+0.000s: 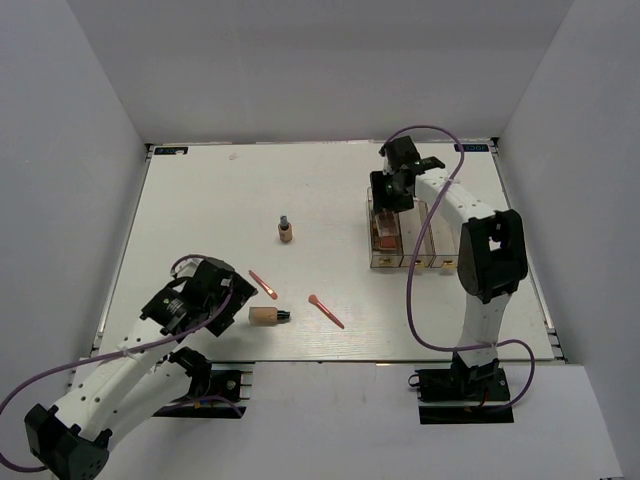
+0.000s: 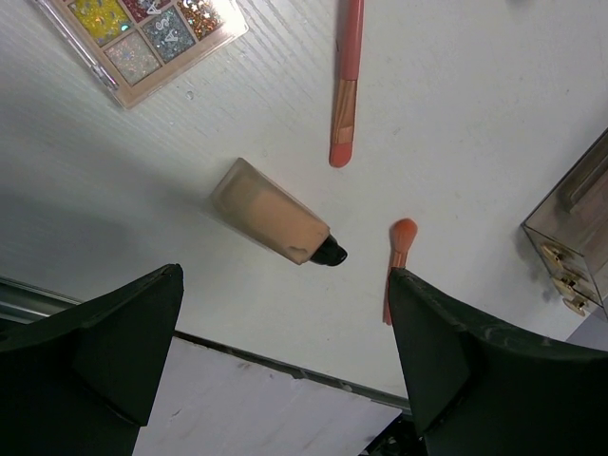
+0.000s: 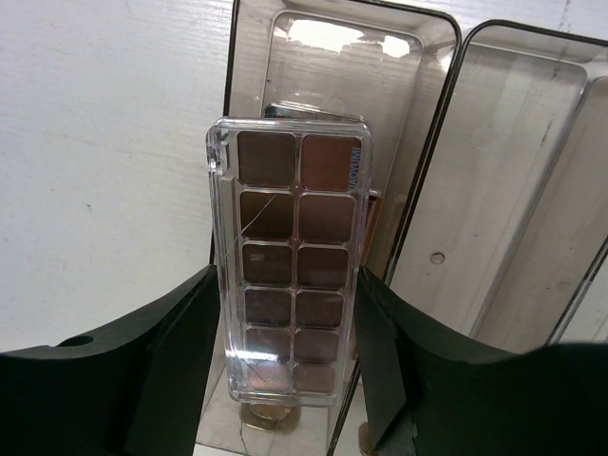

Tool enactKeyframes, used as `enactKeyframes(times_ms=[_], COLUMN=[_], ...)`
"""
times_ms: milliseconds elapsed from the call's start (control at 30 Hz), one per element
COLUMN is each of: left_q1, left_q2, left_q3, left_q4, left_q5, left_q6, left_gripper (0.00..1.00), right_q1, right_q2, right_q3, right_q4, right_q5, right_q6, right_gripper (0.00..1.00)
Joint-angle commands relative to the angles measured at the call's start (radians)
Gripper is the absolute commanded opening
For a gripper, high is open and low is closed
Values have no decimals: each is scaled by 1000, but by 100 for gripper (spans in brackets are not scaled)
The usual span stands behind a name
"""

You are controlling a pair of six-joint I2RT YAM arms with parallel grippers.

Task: Organize the makeup

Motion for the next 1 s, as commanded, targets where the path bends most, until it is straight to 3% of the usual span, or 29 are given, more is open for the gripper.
enactKeyframes(times_ms=[0,133,300,467,633,833,933,967], left_q1=[4,4,4,4,16,84,140,156], left_q2=[15,31,45,68,196,396,433,442], left_q3=[6,9,14,25,55,124,160,179], left_q4=[29,38,40,47,-2,-83,-73,-69], left_q5=[6,9,6,4,-6,-75,-103,-108], left_q6=[18,24,31,51,74,135,207,225], left_gripper=[98,98,98,98,98,98,98,98], right_q1=[-4,-4,-7,-9,-15,-21,-21,-23], right_q2=[19,29,31,3,-99,-283,-314,-317], right_q3=[37,47,47,50,8,-185,-216,-219], right_q4=[-13,-24,-32,-29,34,217,223,220], right_q5=[-19,-17,-36,-74,-239,-457,-509,-519], right_q6=[6,5,-6,-29,-145,-276,-286,-287], right_gripper=[56,58,74,77,74,54,55,61])
